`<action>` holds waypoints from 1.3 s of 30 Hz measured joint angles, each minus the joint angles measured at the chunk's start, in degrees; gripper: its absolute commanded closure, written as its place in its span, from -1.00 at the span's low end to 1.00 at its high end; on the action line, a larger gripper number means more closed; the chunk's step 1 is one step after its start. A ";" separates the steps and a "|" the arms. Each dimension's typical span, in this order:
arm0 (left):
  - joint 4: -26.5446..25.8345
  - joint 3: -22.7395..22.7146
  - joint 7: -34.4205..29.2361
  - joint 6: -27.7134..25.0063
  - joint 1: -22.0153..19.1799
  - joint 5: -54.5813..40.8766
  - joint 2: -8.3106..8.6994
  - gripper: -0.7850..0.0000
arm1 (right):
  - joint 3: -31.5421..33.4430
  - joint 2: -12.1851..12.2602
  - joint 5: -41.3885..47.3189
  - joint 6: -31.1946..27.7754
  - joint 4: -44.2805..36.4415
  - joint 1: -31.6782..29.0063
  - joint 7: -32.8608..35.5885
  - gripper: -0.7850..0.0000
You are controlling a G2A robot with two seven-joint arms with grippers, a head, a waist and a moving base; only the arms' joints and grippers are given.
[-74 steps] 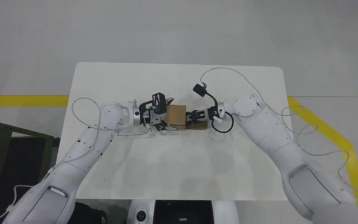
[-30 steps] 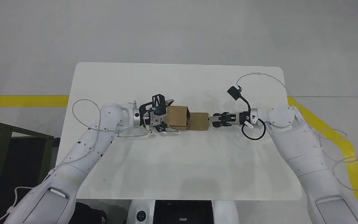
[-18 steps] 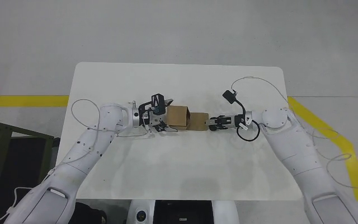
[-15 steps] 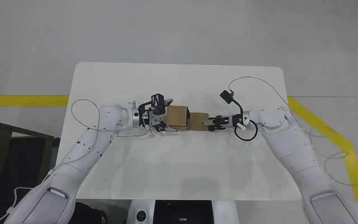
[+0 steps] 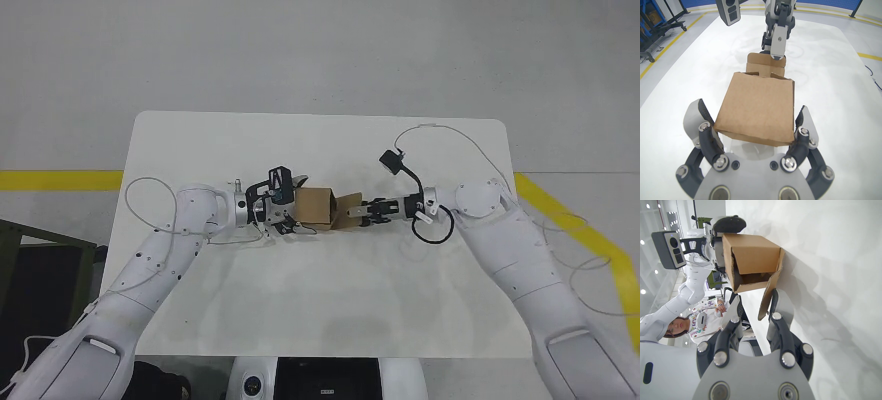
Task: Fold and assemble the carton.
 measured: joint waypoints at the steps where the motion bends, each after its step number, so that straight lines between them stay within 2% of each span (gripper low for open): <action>1: -0.03 0.00 0.00 -0.04 0.01 0.00 0.00 -1.00 | 0.04 -0.01 0.35 -0.10 -0.48 0.01 0.23 0.23; 13: -0.17 -0.19 -0.28 -0.19 0.05 0.06 0.01 -1.00 | -1.29 -0.99 4.94 -1.04 -1.45 0.83 2.25 0.23; 19: -0.27 -0.31 -0.41 -0.37 0.09 0.14 0.05 -1.00 | -2.99 -2.06 7.03 -2.00 0.97 2.09 2.55 0.29; 27: -0.26 -0.44 -0.56 -0.71 0.18 0.24 0.11 -1.00 | -5.16 -3.60 9.05 -3.13 5.24 3.88 2.75 0.47; 39: -0.16 -0.57 -0.67 -1.01 0.17 0.21 0.14 -1.00 | -7.24 -5.28 8.54 -3.44 9.96 6.30 2.59 0.51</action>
